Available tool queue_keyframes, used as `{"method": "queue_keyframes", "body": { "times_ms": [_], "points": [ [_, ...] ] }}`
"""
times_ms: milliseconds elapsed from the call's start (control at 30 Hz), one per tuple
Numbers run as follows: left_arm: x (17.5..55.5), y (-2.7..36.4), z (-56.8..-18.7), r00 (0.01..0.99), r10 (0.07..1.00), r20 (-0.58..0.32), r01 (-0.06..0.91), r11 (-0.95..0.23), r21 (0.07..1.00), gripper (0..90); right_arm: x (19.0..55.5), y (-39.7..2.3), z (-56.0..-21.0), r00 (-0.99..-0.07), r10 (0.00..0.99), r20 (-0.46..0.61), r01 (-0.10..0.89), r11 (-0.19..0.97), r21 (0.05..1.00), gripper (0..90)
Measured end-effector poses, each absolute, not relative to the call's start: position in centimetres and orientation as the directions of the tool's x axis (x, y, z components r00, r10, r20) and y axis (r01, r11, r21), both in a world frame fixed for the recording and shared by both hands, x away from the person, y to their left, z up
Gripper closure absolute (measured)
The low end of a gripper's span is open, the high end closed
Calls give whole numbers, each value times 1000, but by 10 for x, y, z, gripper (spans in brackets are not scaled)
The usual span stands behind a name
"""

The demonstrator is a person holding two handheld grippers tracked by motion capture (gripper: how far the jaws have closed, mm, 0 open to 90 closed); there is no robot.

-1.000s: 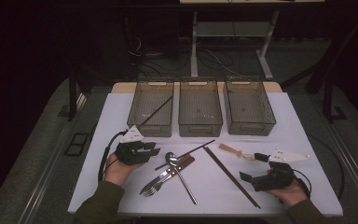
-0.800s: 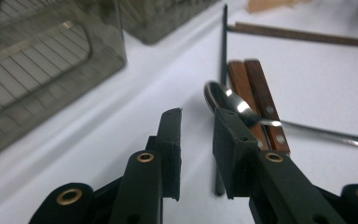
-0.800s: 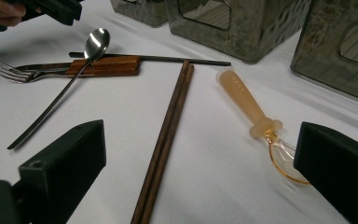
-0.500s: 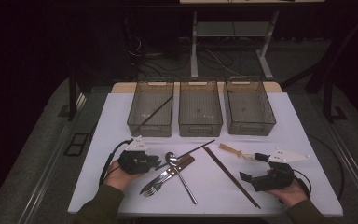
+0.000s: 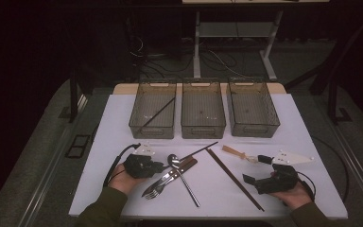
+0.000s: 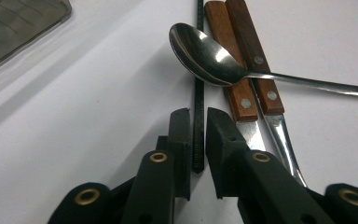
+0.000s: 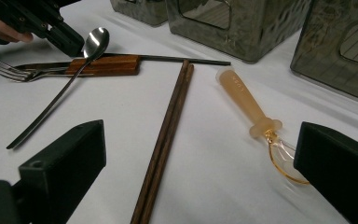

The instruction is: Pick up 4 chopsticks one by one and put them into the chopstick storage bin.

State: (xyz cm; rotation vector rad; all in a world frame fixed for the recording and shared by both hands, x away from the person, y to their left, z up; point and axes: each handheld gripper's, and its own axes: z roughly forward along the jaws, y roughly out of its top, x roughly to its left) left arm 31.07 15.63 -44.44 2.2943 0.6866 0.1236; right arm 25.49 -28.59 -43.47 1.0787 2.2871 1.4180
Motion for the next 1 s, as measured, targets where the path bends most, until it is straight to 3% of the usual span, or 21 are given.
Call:
{"method": "queue_keyframes", "body": {
  "times_ms": [500, 1000],
  "points": [
    [315, 162, -445, 867, 487, -101, 420, -607, 675, 842, 255, -286, -434, -698, 695, 172, 461, 253, 851, 22],
    [320, 189, -443, 842, 529, -104, 455, -593, 665, 839, 254, -286, -434, -696, 696, 174, 463, 250, 850, 22]
  ]
}}
